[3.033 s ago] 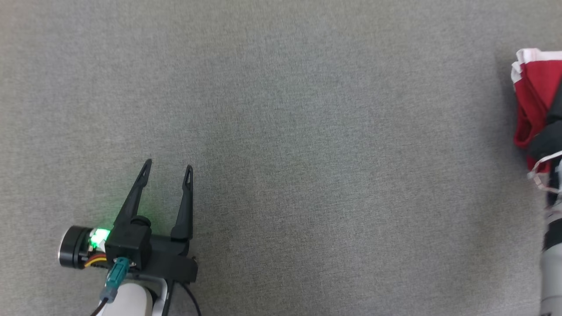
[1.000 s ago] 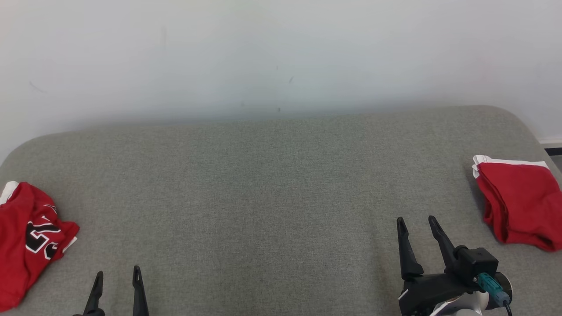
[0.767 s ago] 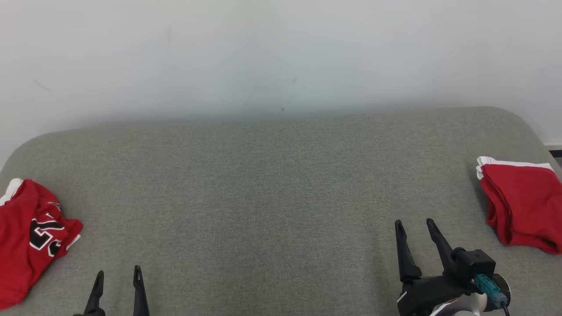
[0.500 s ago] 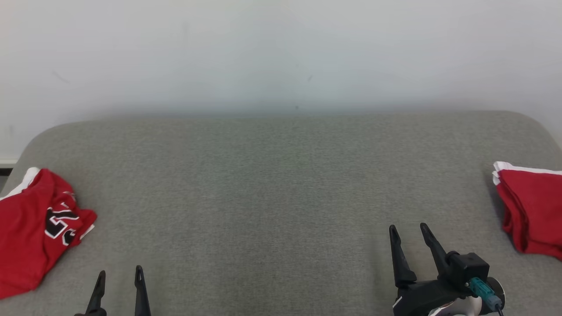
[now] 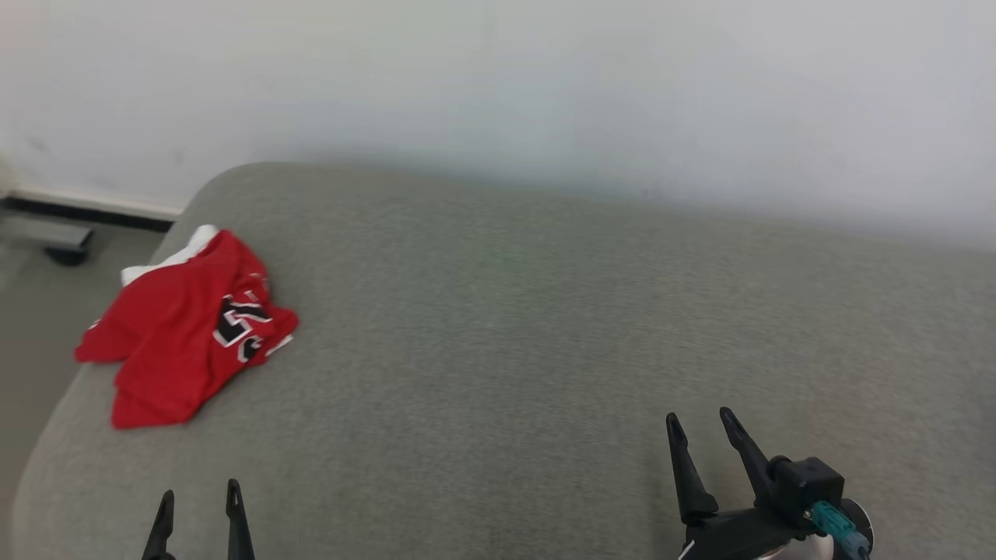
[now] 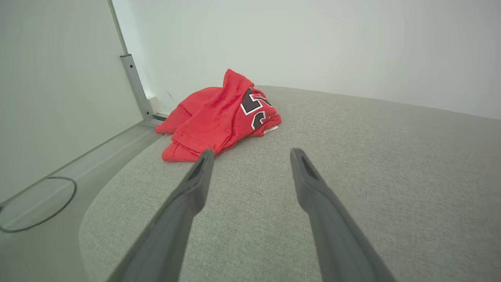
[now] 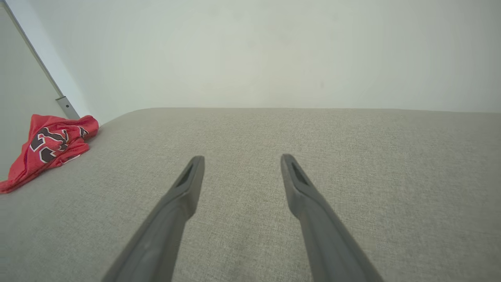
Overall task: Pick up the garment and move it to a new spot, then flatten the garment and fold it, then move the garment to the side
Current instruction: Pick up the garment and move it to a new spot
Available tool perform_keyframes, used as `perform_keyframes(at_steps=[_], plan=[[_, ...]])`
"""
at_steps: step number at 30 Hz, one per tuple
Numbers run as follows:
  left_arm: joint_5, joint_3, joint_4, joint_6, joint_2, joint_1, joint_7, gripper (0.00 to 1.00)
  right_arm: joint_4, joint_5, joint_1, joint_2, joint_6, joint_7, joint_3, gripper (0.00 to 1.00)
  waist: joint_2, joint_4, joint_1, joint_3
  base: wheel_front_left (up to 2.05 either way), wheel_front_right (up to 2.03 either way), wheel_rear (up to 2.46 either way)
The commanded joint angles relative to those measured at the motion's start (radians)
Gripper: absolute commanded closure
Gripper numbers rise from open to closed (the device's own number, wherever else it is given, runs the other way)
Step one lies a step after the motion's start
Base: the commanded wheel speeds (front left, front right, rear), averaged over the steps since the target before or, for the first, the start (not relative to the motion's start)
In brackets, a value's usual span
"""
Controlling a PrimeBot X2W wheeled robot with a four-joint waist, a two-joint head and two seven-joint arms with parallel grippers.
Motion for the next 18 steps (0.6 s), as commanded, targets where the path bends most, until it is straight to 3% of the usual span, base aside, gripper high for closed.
perform_keyframes(at_steps=[1,9,18], plan=[[0.002,0.003,-0.003,0.002,-0.001,0.013,-0.003,0.00,-0.002,0.005,0.003,0.002,-0.003,0.000,0.001,0.00,0.0000,0.130,0.0000,0.019,0.00,0.00,0.00],[0.005,0.033,0.002,0.004,-0.001,0.026,-0.003,0.00,-0.003,0.017,-0.001,0.002,-0.003,0.000,0.025,0.00,0.0000,0.286,0.0000,0.022,0.00,0.00,0.00],[-0.065,0.091,-0.064,0.062,-0.001,0.078,-0.003,0.00,0.046,0.017,-0.101,0.001,-0.003,0.000,0.156,0.00,0.0000,0.321,0.0000,0.069,0.00,0.00,0.00]])
